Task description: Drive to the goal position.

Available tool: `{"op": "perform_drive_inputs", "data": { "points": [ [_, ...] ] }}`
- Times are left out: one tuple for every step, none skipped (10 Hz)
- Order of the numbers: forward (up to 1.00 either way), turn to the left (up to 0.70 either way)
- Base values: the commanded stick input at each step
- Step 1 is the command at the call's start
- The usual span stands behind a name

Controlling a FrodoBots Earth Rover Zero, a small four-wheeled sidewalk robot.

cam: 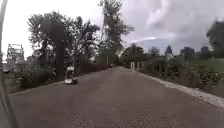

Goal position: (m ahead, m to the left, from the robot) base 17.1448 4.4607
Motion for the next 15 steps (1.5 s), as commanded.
{"op": "perform_drive_inputs", "data": {
  "points": [
    [0.70,-0.02],
    [0.70,0.00],
    [0.70,0.00],
    [0.70,0.00],
    [0.70,0.00],
    [0.70,0.00],
    [0.70,0.00],
    [0.70,0.00],
    [0.70,0.00],
    [0.70,0.00],
    [0.70,0.00],
    [0.70,0.00],
    [0.70,0.00],
    [0.70,0.00],
    [0.70,0.00]
  ]
}}
